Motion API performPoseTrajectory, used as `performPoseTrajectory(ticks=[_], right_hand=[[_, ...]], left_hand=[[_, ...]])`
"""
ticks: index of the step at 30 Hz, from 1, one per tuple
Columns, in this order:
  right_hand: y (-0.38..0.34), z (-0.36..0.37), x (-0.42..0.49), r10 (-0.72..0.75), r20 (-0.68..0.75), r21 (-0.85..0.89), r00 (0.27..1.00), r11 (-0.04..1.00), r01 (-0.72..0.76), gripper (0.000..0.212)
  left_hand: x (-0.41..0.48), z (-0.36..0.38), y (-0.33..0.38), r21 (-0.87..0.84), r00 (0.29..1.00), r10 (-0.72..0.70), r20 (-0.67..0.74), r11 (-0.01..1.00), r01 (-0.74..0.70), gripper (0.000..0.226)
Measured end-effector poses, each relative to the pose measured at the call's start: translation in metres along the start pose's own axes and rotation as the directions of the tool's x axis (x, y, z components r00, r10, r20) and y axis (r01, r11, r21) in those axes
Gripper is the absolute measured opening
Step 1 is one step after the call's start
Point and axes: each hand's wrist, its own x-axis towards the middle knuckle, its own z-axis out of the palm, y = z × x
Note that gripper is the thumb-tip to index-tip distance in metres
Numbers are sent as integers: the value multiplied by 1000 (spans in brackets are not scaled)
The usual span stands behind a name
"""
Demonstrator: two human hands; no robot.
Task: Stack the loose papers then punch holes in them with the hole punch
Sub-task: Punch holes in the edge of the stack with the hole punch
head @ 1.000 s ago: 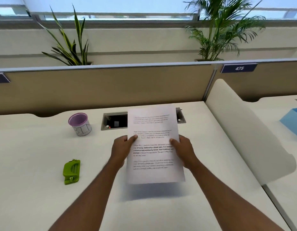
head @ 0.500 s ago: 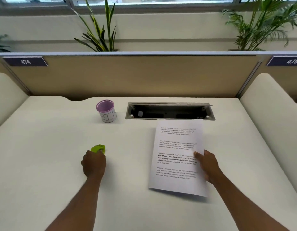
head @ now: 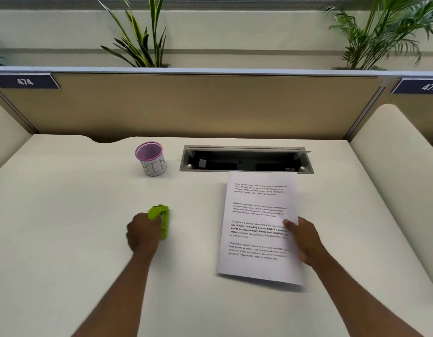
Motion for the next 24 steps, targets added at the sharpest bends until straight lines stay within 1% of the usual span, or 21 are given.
performPoseTrajectory(ticks=[5, 10, 17, 21, 24], right_hand=[[-4, -10, 0, 12, -11, 34, 1000, 999, -12, 13], [-1, -19, -3, 18, -22, -1, 1000, 1000, -18, 13], [8, -22, -2, 26, -35, -62, 999, 998, -28, 13], [10, -16, -2, 40, -44, -84, 998, 996, -44, 10], [14, -10, -2, 58, -31, -106, 998, 993, -61, 11]], left_hand=[[-50, 40, 35, -3, 986, 120, 120, 993, -120, 28], [-85, 73, 53, 8, 972, 132, 193, 991, -136, 26], [-98, 89, 57, 42, 964, 179, 199, 981, -190, 28], [-93, 89, 55, 6, 956, 217, 195, 975, -223, 27], [-87, 88, 53, 2, 956, 222, 190, 974, -227, 32]])
